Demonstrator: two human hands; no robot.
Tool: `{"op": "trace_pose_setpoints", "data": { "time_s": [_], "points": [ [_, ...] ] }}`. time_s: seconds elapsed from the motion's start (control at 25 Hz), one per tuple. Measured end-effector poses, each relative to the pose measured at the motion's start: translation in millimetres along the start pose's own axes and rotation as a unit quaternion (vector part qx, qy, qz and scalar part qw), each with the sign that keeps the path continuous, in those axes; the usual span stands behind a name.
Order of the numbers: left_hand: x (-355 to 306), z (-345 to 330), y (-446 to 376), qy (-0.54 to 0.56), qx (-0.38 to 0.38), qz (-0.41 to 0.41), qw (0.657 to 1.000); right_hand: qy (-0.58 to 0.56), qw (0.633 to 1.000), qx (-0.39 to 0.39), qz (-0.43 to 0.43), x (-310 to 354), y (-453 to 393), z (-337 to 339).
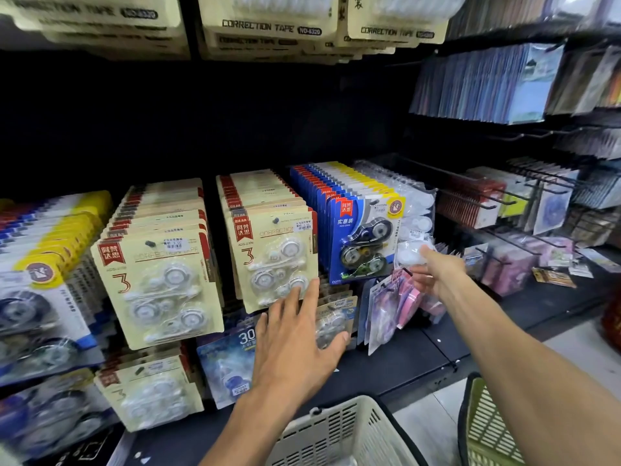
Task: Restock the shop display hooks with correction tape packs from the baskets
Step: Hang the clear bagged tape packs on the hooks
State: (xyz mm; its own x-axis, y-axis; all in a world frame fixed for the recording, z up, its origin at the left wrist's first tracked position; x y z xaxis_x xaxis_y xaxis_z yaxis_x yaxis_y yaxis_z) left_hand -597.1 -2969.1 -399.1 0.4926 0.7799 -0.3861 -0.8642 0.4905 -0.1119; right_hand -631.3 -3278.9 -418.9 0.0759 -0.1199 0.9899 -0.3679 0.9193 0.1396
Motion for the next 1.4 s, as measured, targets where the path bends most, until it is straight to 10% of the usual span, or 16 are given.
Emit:
{"op": "trace_pose_setpoints", "data": {
  "time_s": [0.6,0.88,1.24,1.4],
  "points": [
    [108,-54,48,-0.057,0.125,0.125,0.983,0.118,0.984,0.132,-0.026,-174,170,-18],
    [223,-163,168,0.002,0.276,0.298,0.914,0.410,0.822,0.393,-0.049,-330,227,-19],
    [232,-263,146,0.052,0.344,0.323,0.880,0.482,0.750,0.416,-0.177,-429,199,3],
    [206,-322,163,0.109,0.438,0.355,0.819,0.464,0.787,0.366,-0.175,-453,199,10]
  ]
}}
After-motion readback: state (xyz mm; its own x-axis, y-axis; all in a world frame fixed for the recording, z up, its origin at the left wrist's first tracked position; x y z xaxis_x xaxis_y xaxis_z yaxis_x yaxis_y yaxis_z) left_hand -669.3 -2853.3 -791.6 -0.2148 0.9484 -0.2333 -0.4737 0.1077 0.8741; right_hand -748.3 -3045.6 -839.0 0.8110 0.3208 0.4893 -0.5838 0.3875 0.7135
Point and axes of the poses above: each hand's wrist, its own y-axis away from the middle knuckle, its own z-axis out of the back of the hand, x = y × z, the point moved 3 cm from there along -y, towards the middle knuckle, and after that the axes turned 12 degrees about z, right-handed, at the moved point
